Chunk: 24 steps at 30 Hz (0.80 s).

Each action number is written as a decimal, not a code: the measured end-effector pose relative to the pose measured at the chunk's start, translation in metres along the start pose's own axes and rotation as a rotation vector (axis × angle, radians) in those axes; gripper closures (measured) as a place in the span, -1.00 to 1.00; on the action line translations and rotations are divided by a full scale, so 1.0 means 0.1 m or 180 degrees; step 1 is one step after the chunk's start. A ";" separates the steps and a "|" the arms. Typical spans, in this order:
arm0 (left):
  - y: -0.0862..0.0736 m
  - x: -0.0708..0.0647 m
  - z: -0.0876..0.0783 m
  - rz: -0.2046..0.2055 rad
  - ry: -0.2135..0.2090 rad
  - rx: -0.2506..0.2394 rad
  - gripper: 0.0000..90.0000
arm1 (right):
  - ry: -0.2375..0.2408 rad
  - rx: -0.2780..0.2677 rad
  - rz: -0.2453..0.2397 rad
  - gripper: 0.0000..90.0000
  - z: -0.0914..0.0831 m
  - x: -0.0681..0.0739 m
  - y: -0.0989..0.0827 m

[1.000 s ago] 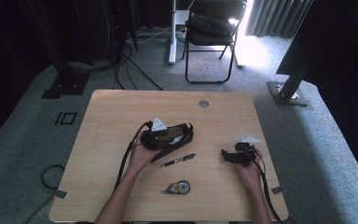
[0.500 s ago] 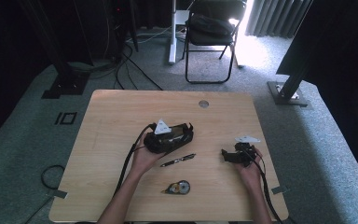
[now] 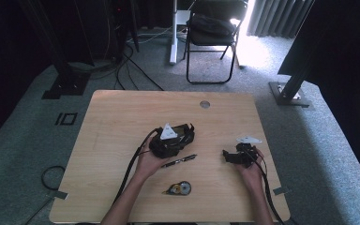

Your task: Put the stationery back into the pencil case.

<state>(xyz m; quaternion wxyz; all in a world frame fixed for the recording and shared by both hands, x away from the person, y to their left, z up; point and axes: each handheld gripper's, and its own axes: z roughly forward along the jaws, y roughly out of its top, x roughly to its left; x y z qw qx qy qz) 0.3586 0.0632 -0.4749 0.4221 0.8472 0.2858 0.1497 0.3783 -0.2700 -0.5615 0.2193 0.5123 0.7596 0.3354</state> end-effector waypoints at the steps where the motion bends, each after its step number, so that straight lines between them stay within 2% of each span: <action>1: 0.00 -0.01 0.01 0.0007 -0.0001 0.0005 0.47 | 0.0000 0.0000 0.0001 -0.71 0.00 0.00 0.00; 17: -0.07 -0.13 0.09 0.0055 -0.0080 0.0078 0.48 | 0.0001 0.0001 0.0003 -0.71 0.00 0.00 0.00; 24: -0.11 -0.18 0.15 0.0116 -0.0081 0.0131 0.49 | 0.0001 0.0000 0.0001 -0.71 0.00 0.00 0.00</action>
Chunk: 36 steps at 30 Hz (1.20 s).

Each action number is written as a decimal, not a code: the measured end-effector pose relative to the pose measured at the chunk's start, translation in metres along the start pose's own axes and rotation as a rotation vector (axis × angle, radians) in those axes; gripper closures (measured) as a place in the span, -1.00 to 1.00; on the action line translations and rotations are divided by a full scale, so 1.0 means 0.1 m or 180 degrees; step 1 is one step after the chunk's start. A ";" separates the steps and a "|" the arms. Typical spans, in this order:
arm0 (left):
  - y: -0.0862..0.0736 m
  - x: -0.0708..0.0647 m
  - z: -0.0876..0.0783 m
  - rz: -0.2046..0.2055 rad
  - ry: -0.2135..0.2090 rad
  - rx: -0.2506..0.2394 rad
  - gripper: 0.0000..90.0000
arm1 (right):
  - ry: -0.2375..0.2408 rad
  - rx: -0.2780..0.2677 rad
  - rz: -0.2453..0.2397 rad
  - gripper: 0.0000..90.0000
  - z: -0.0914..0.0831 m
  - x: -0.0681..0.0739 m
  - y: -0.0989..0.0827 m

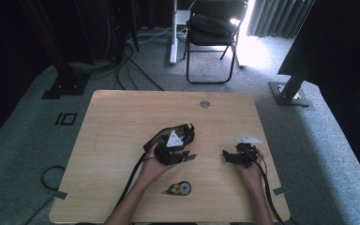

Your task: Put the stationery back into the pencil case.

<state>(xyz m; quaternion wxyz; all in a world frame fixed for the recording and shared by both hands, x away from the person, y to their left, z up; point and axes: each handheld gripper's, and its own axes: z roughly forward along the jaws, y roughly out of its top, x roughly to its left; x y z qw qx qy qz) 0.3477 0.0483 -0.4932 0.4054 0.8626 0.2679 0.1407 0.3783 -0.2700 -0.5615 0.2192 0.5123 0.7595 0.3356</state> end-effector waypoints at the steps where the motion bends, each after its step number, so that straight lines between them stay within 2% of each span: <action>1: -0.01 -0.01 0.01 -0.0001 0.0004 0.0012 0.49 | 0.0000 0.0000 -0.0001 -0.71 0.00 0.00 0.00; 17: -0.14 -0.04 0.14 0.0024 0.0007 0.0180 0.58 | 0.0000 0.0000 0.0000 -0.71 0.00 0.00 0.00; 22: -0.21 -0.05 0.18 -0.0009 -0.0003 0.0236 0.62 | 0.0000 0.0001 0.0001 -0.71 0.00 0.00 0.00; 36: -0.32 -0.03 0.29 0.0027 0.0160 0.0444 0.64 | 0.0000 0.0001 0.0001 -0.71 0.00 0.00 0.00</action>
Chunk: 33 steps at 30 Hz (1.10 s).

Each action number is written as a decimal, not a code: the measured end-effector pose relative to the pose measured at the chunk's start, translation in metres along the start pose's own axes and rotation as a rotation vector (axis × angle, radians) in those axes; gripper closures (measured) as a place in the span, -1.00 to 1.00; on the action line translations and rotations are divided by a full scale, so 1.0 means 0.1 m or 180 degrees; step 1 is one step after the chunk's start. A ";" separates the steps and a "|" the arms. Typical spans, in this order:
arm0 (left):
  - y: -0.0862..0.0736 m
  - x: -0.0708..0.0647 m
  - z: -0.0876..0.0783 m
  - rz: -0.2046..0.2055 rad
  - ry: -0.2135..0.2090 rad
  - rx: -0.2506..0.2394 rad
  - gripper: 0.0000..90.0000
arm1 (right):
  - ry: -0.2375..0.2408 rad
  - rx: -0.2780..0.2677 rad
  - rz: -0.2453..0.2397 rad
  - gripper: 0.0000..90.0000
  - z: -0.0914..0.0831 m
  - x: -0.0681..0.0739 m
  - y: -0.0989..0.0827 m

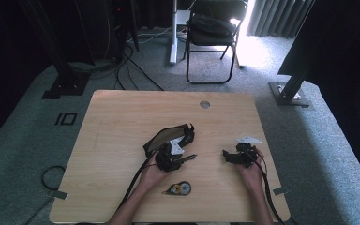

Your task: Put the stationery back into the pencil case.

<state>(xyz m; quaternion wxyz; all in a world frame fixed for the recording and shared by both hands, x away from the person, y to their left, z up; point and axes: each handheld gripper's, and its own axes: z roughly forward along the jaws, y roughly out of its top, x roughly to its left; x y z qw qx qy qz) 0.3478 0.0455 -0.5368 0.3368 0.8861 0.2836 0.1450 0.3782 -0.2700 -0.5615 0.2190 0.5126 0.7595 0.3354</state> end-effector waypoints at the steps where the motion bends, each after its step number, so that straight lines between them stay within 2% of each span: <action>1: 0.00 0.00 0.01 0.0001 0.0003 0.0009 0.64 | 0.0000 -0.0001 -0.0001 -0.71 0.00 0.00 0.00; 10: -0.03 -0.01 0.06 0.0022 0.0041 0.0071 0.67 | 0.0000 -0.0001 -0.0001 -0.71 0.00 0.00 0.00; 19: -0.03 -0.03 0.06 0.0025 -0.0013 0.0085 0.74 | 0.0000 -0.0001 -0.0001 -0.71 0.00 0.00 0.00; 28: 0.01 -0.05 0.10 0.0030 -0.0074 0.0099 0.65 | 0.0000 -0.0001 -0.0001 -0.71 0.00 0.00 0.00; 33: 0.01 -0.02 0.10 -0.0025 -0.0148 0.0104 0.67 | -0.0001 -0.0001 -0.0001 -0.71 0.00 0.00 0.00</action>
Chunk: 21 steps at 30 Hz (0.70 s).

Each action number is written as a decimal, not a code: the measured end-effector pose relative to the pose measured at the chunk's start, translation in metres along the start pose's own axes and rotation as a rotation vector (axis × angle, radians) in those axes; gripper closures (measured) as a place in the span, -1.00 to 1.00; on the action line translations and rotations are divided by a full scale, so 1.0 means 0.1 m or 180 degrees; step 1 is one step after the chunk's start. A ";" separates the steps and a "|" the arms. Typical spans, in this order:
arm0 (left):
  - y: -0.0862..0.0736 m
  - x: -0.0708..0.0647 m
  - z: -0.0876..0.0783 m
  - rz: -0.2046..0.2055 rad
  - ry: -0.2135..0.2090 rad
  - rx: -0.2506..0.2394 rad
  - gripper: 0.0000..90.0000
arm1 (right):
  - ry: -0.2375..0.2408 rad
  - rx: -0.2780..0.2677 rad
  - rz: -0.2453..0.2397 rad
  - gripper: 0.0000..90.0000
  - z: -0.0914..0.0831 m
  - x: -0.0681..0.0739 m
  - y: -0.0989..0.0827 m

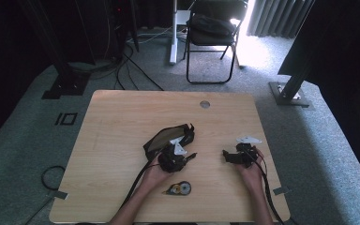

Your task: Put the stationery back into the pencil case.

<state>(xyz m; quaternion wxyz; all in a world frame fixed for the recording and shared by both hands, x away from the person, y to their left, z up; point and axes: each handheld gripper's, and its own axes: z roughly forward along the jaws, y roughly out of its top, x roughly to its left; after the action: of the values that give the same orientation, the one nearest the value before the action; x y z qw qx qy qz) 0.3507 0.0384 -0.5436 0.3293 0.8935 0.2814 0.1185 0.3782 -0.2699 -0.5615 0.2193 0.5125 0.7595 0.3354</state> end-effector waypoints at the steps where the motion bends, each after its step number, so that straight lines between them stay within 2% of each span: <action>1: 0.00 0.00 0.00 -0.0002 -0.0010 -0.0008 0.68 | 0.0001 -0.0001 -0.0001 -0.71 0.00 0.00 0.00; 9: -0.02 -0.01 -0.02 0.0029 -0.0029 0.0003 0.75 | 0.0000 0.0001 0.0002 -0.71 0.00 0.00 0.00; 15: -0.04 -0.01 -0.02 -0.0038 -0.0059 -0.0045 0.77 | 0.0001 0.0001 0.0002 -0.71 0.00 0.00 0.00; 21: -0.05 -0.02 -0.03 -0.0042 -0.0034 -0.0039 0.77 | 0.0001 -0.0001 -0.0001 -0.71 0.00 0.00 0.00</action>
<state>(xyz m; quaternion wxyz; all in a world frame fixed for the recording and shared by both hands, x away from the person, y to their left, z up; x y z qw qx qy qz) 0.3456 0.0418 -0.5442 0.3371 0.8902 0.2848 0.1133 0.3783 -0.2700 -0.5615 0.2192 0.5123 0.7595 0.3355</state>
